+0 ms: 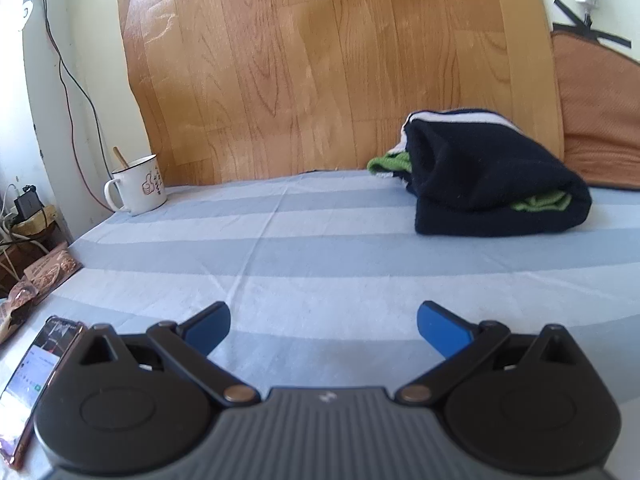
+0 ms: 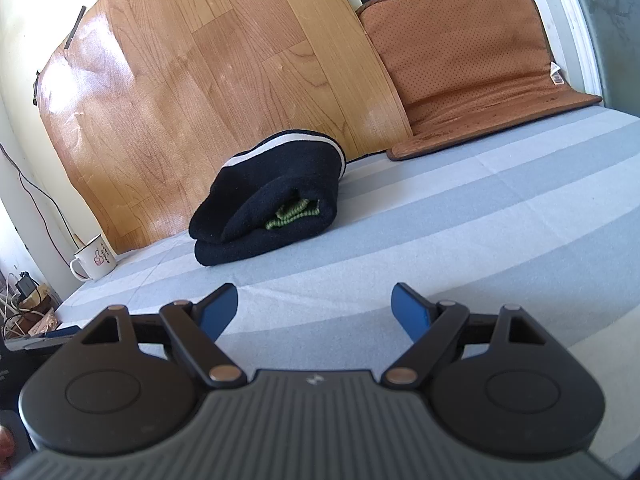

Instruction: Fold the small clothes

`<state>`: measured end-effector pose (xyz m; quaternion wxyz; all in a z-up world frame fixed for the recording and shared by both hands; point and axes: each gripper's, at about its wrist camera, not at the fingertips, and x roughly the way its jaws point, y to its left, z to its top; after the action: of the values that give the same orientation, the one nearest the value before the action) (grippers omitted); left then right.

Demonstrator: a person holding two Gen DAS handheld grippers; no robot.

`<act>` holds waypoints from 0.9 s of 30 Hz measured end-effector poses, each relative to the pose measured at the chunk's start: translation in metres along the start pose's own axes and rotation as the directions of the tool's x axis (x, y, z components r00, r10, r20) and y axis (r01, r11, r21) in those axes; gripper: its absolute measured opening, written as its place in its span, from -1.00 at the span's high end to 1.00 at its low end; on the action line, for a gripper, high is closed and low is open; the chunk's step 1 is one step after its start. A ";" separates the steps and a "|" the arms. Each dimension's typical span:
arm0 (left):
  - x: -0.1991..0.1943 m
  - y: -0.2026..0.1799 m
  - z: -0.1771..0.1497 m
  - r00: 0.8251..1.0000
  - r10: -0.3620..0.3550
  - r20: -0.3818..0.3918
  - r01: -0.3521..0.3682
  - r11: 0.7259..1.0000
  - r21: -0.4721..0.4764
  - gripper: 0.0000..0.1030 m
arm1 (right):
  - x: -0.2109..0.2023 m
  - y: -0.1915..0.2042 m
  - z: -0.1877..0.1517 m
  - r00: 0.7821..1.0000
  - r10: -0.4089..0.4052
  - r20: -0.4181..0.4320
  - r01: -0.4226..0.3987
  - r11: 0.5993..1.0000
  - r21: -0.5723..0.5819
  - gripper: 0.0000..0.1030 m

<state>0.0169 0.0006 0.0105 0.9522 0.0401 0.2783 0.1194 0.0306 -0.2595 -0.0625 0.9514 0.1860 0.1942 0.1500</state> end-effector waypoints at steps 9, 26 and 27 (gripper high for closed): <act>-0.005 -0.001 0.000 1.000 -0.020 0.016 0.020 1.000 -0.010 -1.00 | -0.002 0.004 -0.001 1.000 -0.014 0.012 0.014 1.000 -0.020 -0.69; -0.004 -0.003 -0.001 0.999 -0.032 -0.005 0.032 0.999 0.002 -1.00 | -0.002 0.009 -0.003 1.000 -0.021 0.013 0.021 1.000 -0.014 -0.70; -0.004 -0.003 -0.001 0.999 -0.039 -0.003 0.039 0.999 0.005 -1.00 | -0.002 0.009 -0.003 1.000 -0.021 0.012 0.021 1.000 -0.014 -0.70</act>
<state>0.0140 -0.0034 0.0117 0.9538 0.0371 0.2807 0.1002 0.0255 -0.2512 -0.0611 0.9554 0.1783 0.1893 0.1403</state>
